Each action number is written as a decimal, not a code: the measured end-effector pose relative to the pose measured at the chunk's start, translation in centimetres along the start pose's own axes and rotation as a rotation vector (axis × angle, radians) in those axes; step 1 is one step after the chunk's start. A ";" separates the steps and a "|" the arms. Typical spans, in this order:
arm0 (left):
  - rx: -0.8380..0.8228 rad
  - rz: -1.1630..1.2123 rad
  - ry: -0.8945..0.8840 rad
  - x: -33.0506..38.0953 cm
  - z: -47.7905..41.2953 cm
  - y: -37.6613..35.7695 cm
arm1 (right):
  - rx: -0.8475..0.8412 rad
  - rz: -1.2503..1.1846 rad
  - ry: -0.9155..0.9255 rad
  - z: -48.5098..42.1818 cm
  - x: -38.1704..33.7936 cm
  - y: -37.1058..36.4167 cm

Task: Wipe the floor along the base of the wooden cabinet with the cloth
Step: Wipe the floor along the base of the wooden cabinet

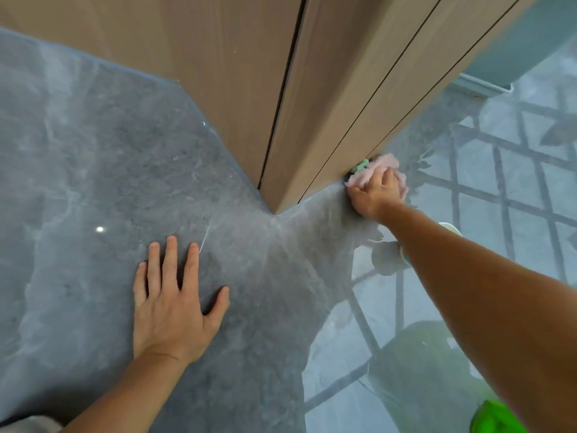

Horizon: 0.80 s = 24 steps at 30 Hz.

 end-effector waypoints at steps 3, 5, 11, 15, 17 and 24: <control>-0.037 0.000 -0.002 0.1 -0.1 0.1 | 0.010 0.044 0.211 5.6 -4.3 -2.2; -0.012 0.049 0.002 -0.1 -0.3 0.6 | 0.013 0.022 0.472 12.8 -8.3 -5.6; -0.043 0.059 0.050 -2.3 0.3 -0.3 | -0.038 0.014 0.757 22.3 -16.7 -11.0; -0.022 0.067 0.039 -2.6 0.2 -0.5 | 0.101 0.016 0.763 16.4 -23.6 -7.8; -0.032 0.078 0.043 -2.8 0.1 -0.4 | 0.117 0.033 0.763 13.7 -28.1 -7.0; -0.005 0.125 0.043 -3.0 0.1 -0.3 | 0.101 0.114 0.818 8.0 -39.3 -4.0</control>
Point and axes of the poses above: each hand's wrist, its own z-axis away from the middle knuckle, its own y-axis out of the back of the hand, x = y × z, the point moved 9 cm from there along -z, towards the middle knuckle, and after that the axes turned 5 degrees about -x, right-handed, at the moved point
